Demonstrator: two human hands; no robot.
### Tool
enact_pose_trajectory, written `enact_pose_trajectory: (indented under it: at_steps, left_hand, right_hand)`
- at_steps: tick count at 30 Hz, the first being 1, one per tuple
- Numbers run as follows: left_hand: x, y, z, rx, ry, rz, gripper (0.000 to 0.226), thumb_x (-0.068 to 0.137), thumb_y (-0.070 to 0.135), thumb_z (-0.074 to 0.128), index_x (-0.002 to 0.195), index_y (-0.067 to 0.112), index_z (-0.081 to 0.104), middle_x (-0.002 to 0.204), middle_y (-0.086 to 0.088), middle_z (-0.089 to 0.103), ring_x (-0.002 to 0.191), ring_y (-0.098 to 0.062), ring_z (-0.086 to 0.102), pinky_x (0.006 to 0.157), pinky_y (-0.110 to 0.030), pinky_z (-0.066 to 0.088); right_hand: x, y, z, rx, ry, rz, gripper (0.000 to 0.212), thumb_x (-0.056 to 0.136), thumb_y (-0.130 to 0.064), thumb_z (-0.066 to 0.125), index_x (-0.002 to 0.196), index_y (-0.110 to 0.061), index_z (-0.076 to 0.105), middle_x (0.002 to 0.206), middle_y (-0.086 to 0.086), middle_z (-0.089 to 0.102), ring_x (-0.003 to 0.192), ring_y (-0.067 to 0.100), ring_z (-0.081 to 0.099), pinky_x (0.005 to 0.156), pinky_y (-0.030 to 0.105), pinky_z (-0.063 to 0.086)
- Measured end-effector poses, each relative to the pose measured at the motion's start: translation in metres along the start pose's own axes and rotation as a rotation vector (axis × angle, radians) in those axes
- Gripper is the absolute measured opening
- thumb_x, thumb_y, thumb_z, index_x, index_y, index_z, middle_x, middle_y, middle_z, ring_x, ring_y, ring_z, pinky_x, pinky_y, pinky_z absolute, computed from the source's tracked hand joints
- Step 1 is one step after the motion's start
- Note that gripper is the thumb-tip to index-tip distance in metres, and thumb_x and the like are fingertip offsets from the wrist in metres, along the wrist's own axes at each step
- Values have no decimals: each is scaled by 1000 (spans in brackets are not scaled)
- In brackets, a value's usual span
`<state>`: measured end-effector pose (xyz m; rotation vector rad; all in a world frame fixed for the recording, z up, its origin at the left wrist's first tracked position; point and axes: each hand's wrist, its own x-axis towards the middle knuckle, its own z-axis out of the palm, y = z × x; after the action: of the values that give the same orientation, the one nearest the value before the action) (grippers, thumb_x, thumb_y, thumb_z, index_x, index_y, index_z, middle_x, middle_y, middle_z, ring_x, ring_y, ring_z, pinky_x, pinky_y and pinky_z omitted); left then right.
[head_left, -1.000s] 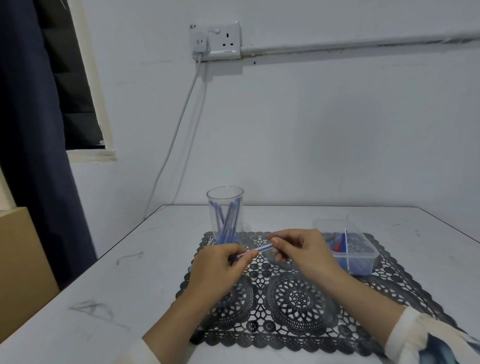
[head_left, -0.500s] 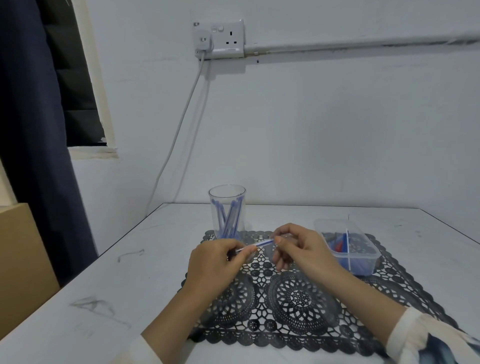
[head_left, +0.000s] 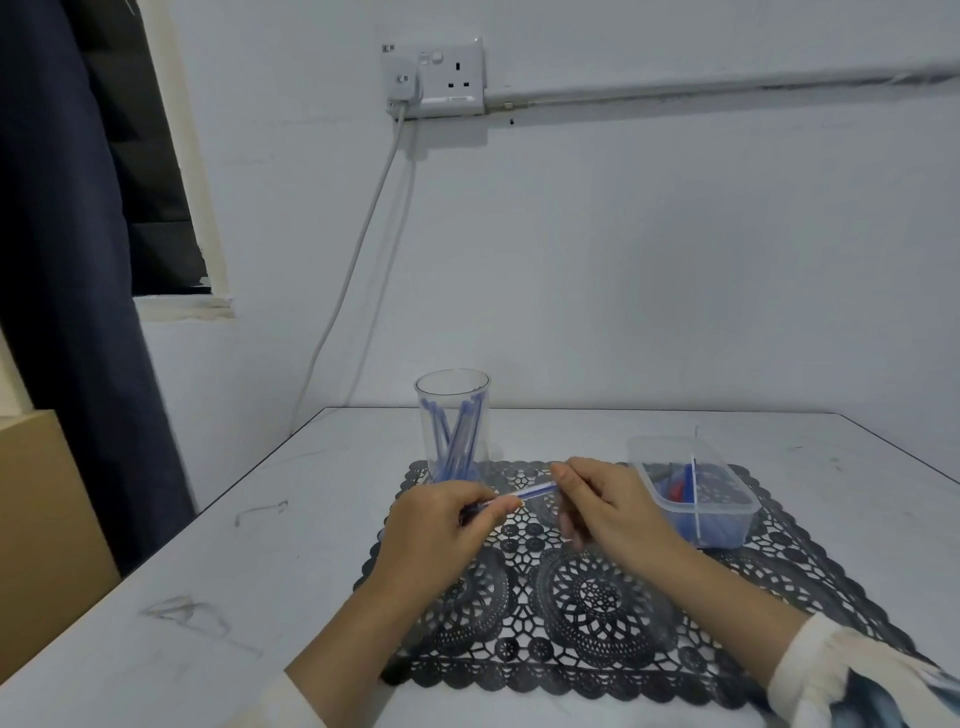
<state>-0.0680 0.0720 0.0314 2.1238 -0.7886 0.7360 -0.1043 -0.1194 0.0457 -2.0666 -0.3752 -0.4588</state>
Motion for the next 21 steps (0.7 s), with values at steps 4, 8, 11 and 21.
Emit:
enact_pose_trajectory:
  at_steps: [4,8,11,21]
  left_hand:
    - [2,0,-2,-3,-35,-6,39,80,59,50,82,28,74,54,13,61,54,-8,54,48,-14,36]
    - [1,-2,-1,14,-74,28,44,84,64,46,88,31,74,61,13,64,56,-7,56,50,-15,41]
    - [1,-2,-1,25,-90,25,46,82,65,43,90,31,74,62,15,64,57,-6,56,52,-12,37]
    - [5,-7,-9,37,-309,8,50,85,-11,46,126,16,57,102,13,61,99,-3,55,93,-13,41]
  right_hand:
    - [0,8,1,-167,2,-178,13,98,-23,40,91,-20,51,65,-4,61,51,12,54,53,25,45]
    - [3,14,1,-286,57,-197,30,94,-37,36,70,-25,49,50,-8,51,49,7,50,49,18,38]
    - [4,14,1,-287,36,-157,35,94,-40,34,66,-25,48,49,-6,50,48,7,49,53,26,41]
    - [4,25,-13,-474,28,-327,25,95,-47,31,91,-29,49,58,-11,50,57,6,50,53,22,40]
